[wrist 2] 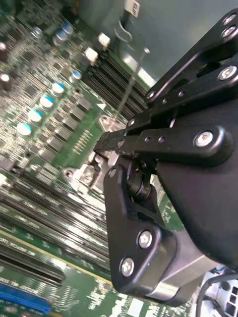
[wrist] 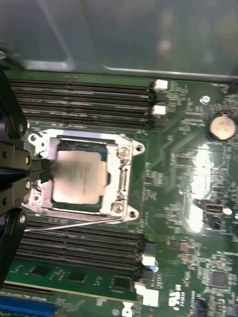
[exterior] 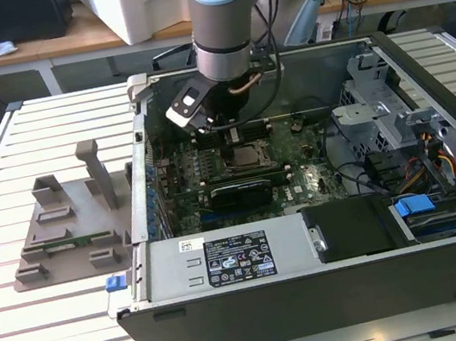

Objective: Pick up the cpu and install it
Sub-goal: 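Close the cpu cover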

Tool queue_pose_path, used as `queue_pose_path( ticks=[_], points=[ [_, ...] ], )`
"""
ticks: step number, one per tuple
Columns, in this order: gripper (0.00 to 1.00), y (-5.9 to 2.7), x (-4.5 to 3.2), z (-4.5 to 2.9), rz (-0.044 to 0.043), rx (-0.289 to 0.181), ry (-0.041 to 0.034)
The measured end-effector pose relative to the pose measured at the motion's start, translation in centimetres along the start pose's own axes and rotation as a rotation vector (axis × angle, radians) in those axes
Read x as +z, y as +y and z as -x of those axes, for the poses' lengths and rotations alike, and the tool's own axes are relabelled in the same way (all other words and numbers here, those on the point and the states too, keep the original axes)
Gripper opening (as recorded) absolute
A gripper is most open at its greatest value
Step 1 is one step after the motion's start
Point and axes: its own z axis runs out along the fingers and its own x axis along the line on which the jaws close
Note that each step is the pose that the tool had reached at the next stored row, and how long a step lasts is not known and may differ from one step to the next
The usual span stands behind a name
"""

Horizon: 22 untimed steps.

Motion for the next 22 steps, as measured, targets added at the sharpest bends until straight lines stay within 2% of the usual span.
queue_pose_path(
  ticks=[2,7,12,16,18,22],
  points=[
    [0.11,-0.14,0.05,-0.01,0.0004,0.000,0.0028],
    [0.11,-0.15,0.43,0.01,0.0000,-0.001,0.0025],
    [0.11,-0.09,0.48,0.02,0.0001,-0.003,0.0026],
    [0.11,1.05,0.33,0.12,-0.0019,-0.005,0.0052],
    [0.11,1.32,0.31,0.16,-0.0033,-0.005,0.0060],
    [0.11,2.40,0.27,0.25,-0.0132,-0.005,0.0070]
  ],
)
